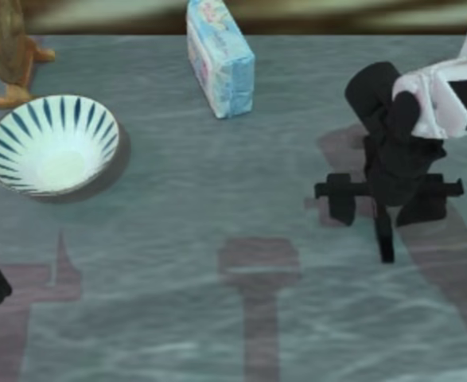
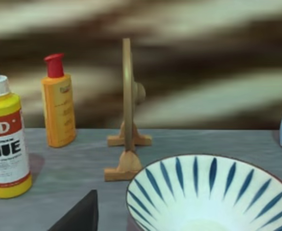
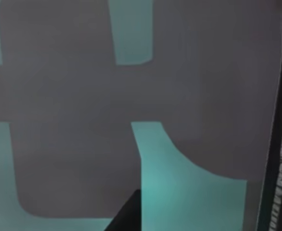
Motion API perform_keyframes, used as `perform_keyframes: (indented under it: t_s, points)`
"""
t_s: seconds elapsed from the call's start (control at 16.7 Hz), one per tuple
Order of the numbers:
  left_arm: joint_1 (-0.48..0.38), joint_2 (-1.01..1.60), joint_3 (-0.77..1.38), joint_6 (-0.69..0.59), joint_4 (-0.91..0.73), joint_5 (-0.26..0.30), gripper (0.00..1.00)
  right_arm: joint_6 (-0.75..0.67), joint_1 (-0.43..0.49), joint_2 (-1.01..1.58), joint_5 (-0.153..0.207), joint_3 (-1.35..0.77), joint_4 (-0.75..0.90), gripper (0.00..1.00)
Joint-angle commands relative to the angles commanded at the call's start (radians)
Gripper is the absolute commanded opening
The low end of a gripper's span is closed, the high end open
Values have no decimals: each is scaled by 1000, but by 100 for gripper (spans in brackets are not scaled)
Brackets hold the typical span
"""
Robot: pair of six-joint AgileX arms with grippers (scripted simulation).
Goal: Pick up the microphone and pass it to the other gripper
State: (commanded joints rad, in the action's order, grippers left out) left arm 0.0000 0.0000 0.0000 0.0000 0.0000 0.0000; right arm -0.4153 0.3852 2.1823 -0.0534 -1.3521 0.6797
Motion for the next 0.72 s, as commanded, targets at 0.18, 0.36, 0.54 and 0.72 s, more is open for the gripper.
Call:
perform_keyframes:
  t_s: [0.18, 0.36, 0.54, 0.72]
  points:
    - [0, 0, 0, 0, 0, 0, 100, 0, 0, 0, 0, 0, 0, 0]
    - [0, 0, 0, 0, 0, 0, 100, 0, 0, 0, 0, 0, 0, 0]
    - [0, 0, 0, 0, 0, 0, 100, 0, 0, 0, 0, 0, 0, 0]
    - [0, 0, 0, 0, 0, 0, 100, 2, 4, -53, -1, -23, 17, 0]
